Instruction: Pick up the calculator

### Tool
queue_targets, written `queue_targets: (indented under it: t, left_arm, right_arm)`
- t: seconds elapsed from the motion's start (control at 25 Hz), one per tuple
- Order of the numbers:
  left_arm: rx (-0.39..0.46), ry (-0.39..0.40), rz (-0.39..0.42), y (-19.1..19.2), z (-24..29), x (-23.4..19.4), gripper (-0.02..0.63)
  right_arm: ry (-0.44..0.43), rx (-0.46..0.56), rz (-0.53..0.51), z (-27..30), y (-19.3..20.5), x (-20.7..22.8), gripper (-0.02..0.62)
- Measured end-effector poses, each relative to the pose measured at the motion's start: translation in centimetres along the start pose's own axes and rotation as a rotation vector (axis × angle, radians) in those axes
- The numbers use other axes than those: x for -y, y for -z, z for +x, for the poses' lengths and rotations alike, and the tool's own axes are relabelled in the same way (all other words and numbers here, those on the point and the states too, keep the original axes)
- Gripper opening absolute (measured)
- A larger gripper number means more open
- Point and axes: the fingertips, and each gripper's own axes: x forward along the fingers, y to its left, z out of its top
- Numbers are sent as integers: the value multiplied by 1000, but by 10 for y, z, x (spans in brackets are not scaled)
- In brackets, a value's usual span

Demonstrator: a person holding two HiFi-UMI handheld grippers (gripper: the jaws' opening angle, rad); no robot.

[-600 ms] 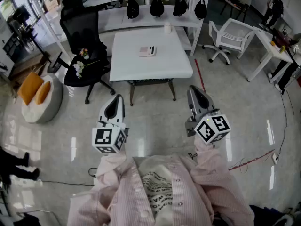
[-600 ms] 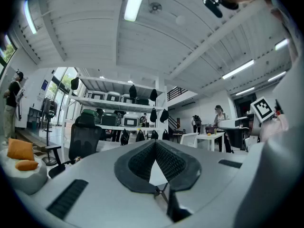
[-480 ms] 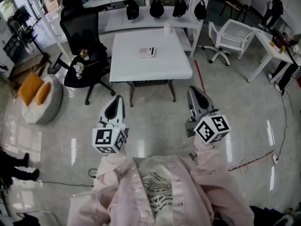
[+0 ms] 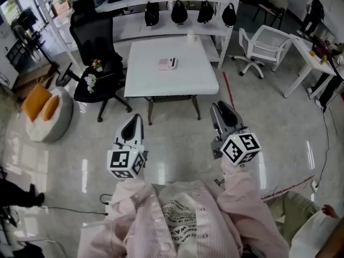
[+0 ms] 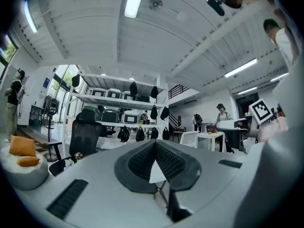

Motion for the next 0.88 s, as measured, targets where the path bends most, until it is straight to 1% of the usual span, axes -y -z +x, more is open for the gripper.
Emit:
queue_targets:
  t: [0.04, 0.24, 0.36, 0.6, 0.88]
  left_arm:
    - [-5, -3, -3, 2, -1, 2, 1]
    - [-30, -21, -17, 12, -10, 16, 2]
    - [-39, -33, -25, 18, -15, 23, 0]
    - [-42, -60, -34, 25, -13, 20, 1]
    - [-42, -57, -43, 28, 18, 10, 1]
  right_arm:
    - [-1, -9, 11, -1, 2, 2, 95]
    - [-8, -38, 59, -11, 13, 14, 172]
    - [-11, -44, 73, -14, 15, 21, 204]
    - [-33, -55, 88, -9, 23, 25, 227]
    - [-49, -57, 141, 18, 26, 41, 227]
